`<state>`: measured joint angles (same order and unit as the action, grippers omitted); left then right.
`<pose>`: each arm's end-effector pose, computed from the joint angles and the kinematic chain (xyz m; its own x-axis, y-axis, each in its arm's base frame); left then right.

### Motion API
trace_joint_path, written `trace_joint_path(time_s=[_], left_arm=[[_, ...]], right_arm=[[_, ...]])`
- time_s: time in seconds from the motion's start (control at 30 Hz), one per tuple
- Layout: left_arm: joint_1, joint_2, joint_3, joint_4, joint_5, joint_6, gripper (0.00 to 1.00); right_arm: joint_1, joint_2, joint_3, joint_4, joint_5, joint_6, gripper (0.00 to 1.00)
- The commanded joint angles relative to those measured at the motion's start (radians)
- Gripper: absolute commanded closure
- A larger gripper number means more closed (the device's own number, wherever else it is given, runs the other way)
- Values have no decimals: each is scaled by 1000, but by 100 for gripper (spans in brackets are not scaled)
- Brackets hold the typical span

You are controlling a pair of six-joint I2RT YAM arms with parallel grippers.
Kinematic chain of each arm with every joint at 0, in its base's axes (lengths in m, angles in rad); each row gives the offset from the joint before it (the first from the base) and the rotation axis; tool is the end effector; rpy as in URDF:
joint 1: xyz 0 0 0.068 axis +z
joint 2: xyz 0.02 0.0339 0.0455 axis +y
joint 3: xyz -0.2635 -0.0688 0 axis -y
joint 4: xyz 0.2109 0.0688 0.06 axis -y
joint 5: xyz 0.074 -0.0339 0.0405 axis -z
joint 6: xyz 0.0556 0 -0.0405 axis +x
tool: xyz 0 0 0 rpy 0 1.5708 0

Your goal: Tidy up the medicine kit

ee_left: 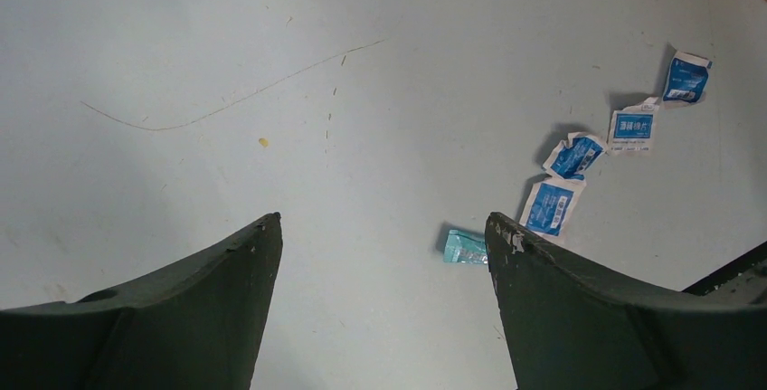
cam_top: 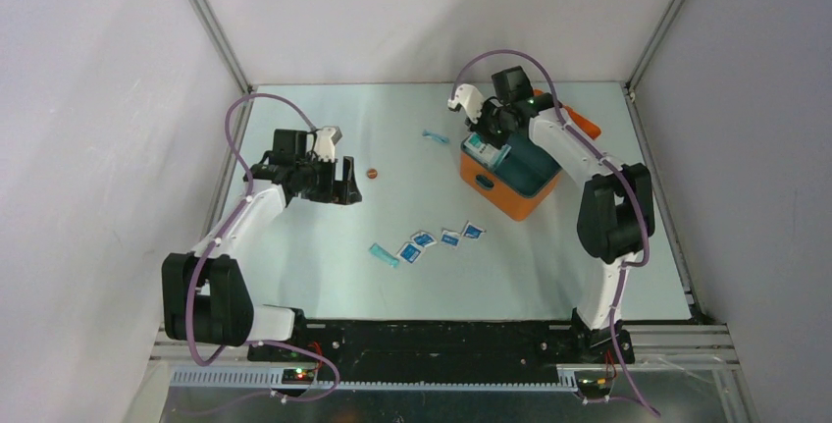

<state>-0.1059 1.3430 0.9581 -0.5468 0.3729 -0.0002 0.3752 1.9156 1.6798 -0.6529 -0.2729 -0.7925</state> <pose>0.2500 -0.0469 0.2457 -0.7982 0.0847 -0.5964 0.3144 0.9031 -0.2925 0.3746 0.1637 0.2716 -0.1432 -0.7934 -0.5916 -0.8731 0.3828 -0.3020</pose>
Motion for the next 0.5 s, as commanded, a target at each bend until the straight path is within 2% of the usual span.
trace_joint_path(time_s=[0.0,0.23,0.27,0.37,0.47], left_arm=[[-7,-13,35,25,-4,13,13],[-6,1,46,22,-11,12,12],[-7,3,49,23,-11,12,12],[-7,21,65,22,-18,13,12],[-7,30,76,22,-20,12,12]], right_arm=[[15,8,49,21,1,21,100],[24,-4,0,51,56,137,100],[26,-10,-15,56,63,150,97],[34,-22,-35,61,102,153,78],[34,-45,-25,72,123,183,72]])
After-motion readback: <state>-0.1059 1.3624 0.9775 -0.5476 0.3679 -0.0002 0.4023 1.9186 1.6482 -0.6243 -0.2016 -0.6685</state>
